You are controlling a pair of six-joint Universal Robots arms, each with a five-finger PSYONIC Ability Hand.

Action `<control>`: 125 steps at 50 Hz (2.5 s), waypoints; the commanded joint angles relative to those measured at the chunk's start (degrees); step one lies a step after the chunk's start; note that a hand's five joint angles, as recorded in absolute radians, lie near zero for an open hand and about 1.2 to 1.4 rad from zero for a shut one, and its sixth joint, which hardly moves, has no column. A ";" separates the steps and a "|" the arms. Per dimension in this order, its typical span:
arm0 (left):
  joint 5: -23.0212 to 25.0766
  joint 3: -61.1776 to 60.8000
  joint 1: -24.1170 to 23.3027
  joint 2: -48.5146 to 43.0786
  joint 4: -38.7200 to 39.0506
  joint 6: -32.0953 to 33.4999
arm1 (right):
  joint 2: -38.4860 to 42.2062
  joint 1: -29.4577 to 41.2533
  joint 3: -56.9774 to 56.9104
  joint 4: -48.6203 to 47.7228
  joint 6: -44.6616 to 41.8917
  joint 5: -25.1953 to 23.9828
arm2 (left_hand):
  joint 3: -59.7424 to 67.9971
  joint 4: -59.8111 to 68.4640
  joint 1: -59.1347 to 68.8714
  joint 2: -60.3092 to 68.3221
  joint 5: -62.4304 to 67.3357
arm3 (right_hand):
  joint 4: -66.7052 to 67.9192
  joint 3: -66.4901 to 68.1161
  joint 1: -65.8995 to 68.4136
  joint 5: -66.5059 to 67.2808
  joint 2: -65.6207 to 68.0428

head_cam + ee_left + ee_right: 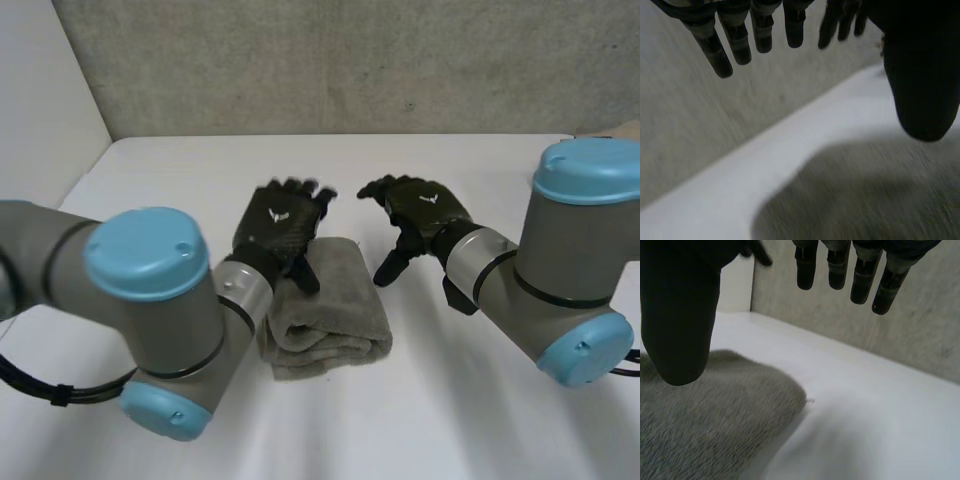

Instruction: Fold the laundry.

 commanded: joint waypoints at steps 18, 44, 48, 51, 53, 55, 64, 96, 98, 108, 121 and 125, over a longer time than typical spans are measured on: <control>-4.44 -0.60 2.53 -4.88 -11.44 5.82 | 16.33 2.98 -12.04 10.18 -18.52 1.80 | 0.10 0.48 1.03 0.43 -0.52 | -3.31 -1.87 -1.54 -3.80 -2.73; 22.46 6.53 11.84 19.03 -21.64 3.71 | -6.09 9.92 19.06 -19.60 -19.06 3.57 | 1.44 1.83 2.37 1.77 0.83 | -3.31 -1.87 -1.54 -3.80 -2.73; 22.72 7.40 13.16 19.39 -21.64 1.25 | -4.25 11.59 22.67 -26.55 -19.41 3.48 | 1.61 2.00 2.54 1.94 1.00 | -3.31 -1.87 -1.54 -3.80 -2.73; 22.90 7.93 13.43 19.47 -21.64 -0.42 | -0.56 13.09 23.12 -27.88 -19.67 3.74 | 1.44 1.83 2.37 1.77 0.83 | -3.31 -1.87 -1.54 -3.80 -2.73; 22.99 7.93 13.34 19.47 -21.64 -0.95 | 1.89 13.96 22.51 -28.49 -19.67 3.83 | 1.44 1.83 2.37 1.77 0.83 | -3.31 -1.87 -1.54 -3.80 -2.73; 22.99 7.84 13.16 19.39 -21.64 -1.04 | 3.40 14.32 22.06 -28.67 -19.76 4.01 | 1.44 1.83 2.37 1.77 0.83 | -3.31 -1.87 -1.54 -3.80 -2.73; 22.90 7.67 12.81 18.68 -21.64 -1.21 | 8.76 14.50 19.08 -31.74 -23.35 4.10 | 1.44 1.83 2.37 1.77 0.83 | -3.31 -1.87 -1.54 -3.80 -2.73; 22.90 7.14 13.51 18.07 -21.46 -2.27 | 18.17 14.41 0.62 -32.01 -26.44 4.89 | 1.11 1.49 2.04 1.44 0.49 | 66.66 68.10 68.43 66.16 67.24; 22.90 7.14 13.51 18.07 -21.46 -2.27 | 18.17 14.41 -0.35 -31.49 -26.35 4.89 | 1.11 1.49 2.04 1.44 0.49 | 66.69 68.13 68.46 66.20 67.27; 22.90 7.23 13.43 18.15 -21.46 -2.27 | 15.63 2.03 -1.58 -25.77 -27.32 1.38 | 0.94 1.32 1.87 1.27 0.32 | 66.69 68.13 68.46 66.20 67.27; 23.16 7.05 13.16 18.07 -21.46 -2.36 | 11.67 -19.60 -5.17 -25.51 -32.77 -24.63 | 0.44 0.82 1.36 0.76 -0.18 | 66.69 68.13 68.46 66.20 67.27; 23.60 7.05 12.55 18.07 -21.29 -2.71 | 11.75 -22.33 -12.29 -26.91 -31.10 -26.05 | 0.27 0.65 1.20 0.60 -0.35 | 66.69 68.13 68.46 66.20 67.27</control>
